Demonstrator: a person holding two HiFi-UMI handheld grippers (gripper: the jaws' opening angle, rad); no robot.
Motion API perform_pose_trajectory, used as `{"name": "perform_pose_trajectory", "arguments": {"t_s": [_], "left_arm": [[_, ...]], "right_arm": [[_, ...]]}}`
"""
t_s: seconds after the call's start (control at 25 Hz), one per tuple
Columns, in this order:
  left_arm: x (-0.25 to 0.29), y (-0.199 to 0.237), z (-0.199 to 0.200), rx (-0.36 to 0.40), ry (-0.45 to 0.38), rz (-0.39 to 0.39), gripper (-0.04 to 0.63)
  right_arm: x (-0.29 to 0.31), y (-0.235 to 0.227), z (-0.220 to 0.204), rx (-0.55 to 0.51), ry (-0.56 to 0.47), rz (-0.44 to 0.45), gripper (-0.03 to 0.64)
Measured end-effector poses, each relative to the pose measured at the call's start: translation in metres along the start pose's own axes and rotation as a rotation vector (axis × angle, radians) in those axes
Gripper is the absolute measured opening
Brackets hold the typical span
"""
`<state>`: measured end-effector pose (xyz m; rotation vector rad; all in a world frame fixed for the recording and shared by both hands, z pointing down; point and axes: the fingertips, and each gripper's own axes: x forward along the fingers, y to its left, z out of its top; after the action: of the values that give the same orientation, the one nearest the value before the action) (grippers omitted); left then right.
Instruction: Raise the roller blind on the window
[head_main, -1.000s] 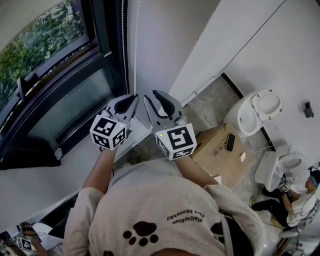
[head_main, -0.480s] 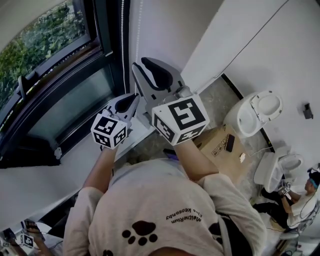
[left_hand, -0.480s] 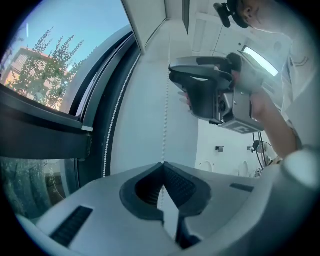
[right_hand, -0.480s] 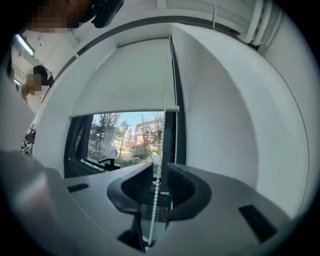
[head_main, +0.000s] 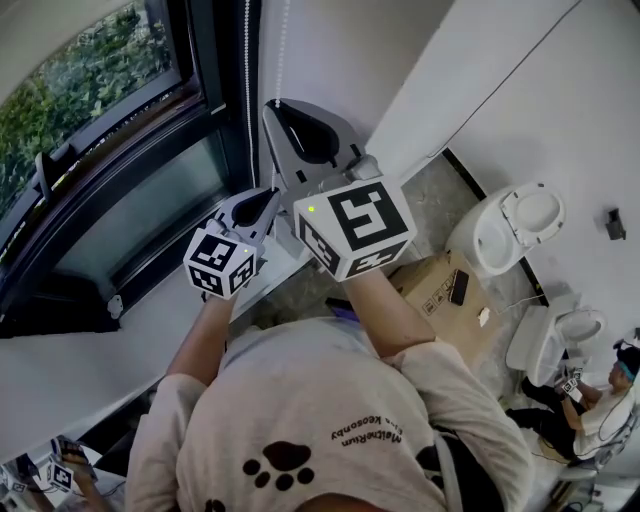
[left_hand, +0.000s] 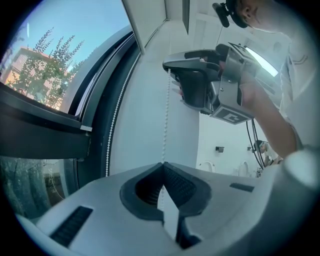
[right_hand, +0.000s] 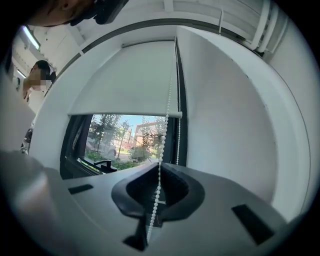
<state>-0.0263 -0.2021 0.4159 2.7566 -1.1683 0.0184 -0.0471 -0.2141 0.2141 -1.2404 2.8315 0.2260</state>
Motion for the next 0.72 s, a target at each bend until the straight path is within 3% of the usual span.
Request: {"name": "perform_pose_trajectory", "arguments": {"t_s": [0.44,0.72], "left_arm": [[-0.001,0.009,-0.054,-0.003,0.088,0.031,0.008],[-0.003,0.004,-0.093,-0.05,0.137,0.022,0.008]], "right_arm": [[-0.006,0.002,-0.055,0.031,0.085,-0.016,0.014],[-0.013,0.009,-0.092,0.038,0.132,-0.032,0.014]]}}
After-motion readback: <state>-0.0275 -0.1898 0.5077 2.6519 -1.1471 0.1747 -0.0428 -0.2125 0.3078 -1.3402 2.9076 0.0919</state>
